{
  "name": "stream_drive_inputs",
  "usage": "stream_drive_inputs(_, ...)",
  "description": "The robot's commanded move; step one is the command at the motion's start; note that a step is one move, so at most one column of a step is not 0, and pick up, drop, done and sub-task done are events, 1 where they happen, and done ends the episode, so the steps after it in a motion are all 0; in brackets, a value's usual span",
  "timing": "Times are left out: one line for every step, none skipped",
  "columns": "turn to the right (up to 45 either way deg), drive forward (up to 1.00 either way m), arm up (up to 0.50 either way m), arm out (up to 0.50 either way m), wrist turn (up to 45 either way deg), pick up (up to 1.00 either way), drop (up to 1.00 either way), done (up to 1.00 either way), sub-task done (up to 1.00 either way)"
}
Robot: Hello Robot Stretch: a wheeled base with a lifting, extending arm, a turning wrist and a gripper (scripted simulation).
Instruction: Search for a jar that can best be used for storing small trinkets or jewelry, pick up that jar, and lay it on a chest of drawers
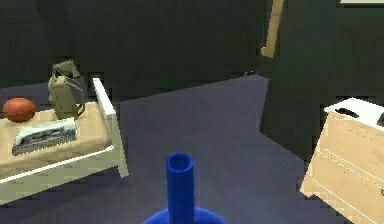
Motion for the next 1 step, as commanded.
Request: stream_drive_inputs(-3.0,0.0,0.0,0.0,0.0,0.0,0.0,0.0,0.0)
